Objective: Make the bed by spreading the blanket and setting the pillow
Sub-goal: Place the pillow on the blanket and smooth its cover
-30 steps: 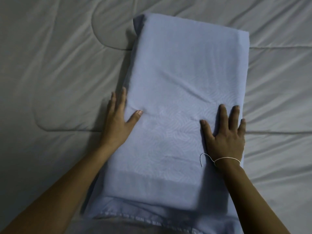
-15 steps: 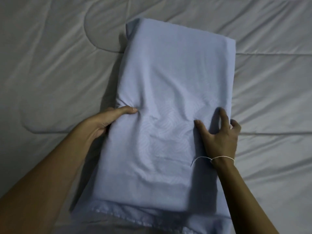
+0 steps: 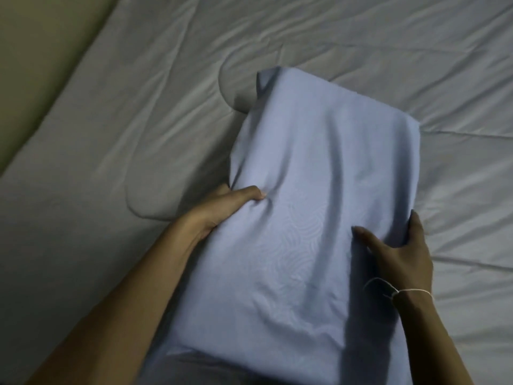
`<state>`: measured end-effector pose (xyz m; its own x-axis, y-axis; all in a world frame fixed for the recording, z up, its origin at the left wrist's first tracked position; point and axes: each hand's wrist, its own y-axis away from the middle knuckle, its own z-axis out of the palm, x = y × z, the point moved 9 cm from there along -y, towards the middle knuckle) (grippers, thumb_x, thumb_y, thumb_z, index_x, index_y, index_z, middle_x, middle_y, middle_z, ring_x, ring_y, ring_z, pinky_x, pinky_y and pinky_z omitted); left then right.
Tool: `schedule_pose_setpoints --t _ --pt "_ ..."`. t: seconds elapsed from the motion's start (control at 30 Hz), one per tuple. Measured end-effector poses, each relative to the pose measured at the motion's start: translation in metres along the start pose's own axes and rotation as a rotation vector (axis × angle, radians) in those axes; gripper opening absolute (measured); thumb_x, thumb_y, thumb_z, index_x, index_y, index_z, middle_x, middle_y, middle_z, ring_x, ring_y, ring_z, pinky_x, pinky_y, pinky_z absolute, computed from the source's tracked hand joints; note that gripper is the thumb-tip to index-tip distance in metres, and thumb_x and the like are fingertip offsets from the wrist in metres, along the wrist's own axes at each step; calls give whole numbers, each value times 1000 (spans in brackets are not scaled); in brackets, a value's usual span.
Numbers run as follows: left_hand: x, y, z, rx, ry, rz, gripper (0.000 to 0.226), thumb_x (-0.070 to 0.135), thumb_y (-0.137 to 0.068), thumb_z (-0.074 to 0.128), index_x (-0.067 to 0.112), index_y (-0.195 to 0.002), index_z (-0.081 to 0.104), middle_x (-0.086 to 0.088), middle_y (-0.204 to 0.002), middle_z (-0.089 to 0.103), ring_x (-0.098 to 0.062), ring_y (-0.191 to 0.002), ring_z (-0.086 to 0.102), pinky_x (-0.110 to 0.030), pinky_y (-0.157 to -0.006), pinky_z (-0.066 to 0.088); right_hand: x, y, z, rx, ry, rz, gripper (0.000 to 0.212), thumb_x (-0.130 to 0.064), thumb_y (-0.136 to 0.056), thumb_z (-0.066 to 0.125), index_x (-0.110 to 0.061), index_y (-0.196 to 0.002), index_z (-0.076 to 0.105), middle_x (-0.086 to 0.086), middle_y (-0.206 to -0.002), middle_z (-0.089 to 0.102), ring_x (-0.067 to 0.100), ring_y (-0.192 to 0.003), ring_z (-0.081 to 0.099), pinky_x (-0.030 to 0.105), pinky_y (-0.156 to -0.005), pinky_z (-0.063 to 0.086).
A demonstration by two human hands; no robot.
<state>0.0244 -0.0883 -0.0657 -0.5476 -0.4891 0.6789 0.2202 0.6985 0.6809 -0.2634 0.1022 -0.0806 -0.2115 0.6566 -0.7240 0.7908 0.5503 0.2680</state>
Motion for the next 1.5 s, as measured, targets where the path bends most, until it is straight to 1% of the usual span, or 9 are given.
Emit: schedule_pose_setpoints --t 0.13,0.23,0.53,0.87,1.0,1.1,1.23,1.37,1.5 --pt "13 23 -76 159 -23 120 61 45 -74 71 25 -126 46 7 -118 52 -14 -99 54 -29 -84 42 -41 35 48 -42 -45 -65 104 -56 -60 81 -34 -145 25 -6 -148 41 25 -131 46 47 -108 39" --pt "13 48 -145 275 -79 211 81 49 -64 71 23 -136 42 6 -131 50 -16 -115 51 -29 -91 40 -74 73 105 -144 -96 -109 106 -51 -63 82 -35 -148 21 -9 -154 32 23 -137 38 47 -112 34" --pt "-32 103 -385 576 -244 250 84 53 -57 65 22 -132 44 3 -133 52 -18 -116 52 -31 -94 43 -201 199 322 -422 -331 -156 103 -35 -64 87 -31 -148 27 -7 -154 29 15 -140 31 24 -105 27" --pt "-71 119 -590 826 -349 231 84 45 -70 73 12 -139 39 -7 -146 41 -23 -130 42 -25 -91 30 -321 293 508 -633 -411 -199 106 -46 -66 82 -36 -150 17 -6 -155 28 21 -140 31 36 -111 31" --pt "-99 98 -613 785 -437 182 87 44 -73 74 8 -140 34 -11 -148 38 -27 -131 41 -29 -94 33 -320 323 578 -817 -177 -189 99 -55 -75 71 -39 -150 8 11 -152 33 35 -136 36 42 -109 34" --pt "-122 95 -619 797 -476 179 93 45 -75 74 6 -145 27 -11 -151 32 -27 -136 36 -31 -106 28 -304 332 593 -738 8 -173 94 -66 -77 61 -37 -150 10 17 -146 35 37 -132 39 42 -106 36" --pt "-138 119 -622 993 -712 282 89 47 -79 68 9 -146 24 -21 -148 33 -38 -132 36 -49 -107 32 -312 356 576 -497 47 -382 85 -62 -87 50 -27 -153 8 13 -160 4 28 -147 10 43 -119 18" --pt "-171 138 -594 960 -979 367 85 56 -80 48 11 -147 20 -22 -149 33 -41 -127 40 -55 -101 37 -274 421 586 -637 -21 -472 73 -62 -94 26 -34 -149 -12 -3 -159 -19 15 -147 -14 34 -121 -2" --pt "-220 166 -591 931 -945 333 88 62 -81 42 11 -148 18 -23 -147 35 -41 -126 41 -55 -100 40 -203 470 578 -735 59 -479 78 -77 -84 10 -38 -143 -23 -8 -155 -28 11 -145 -20 36 -122 4"
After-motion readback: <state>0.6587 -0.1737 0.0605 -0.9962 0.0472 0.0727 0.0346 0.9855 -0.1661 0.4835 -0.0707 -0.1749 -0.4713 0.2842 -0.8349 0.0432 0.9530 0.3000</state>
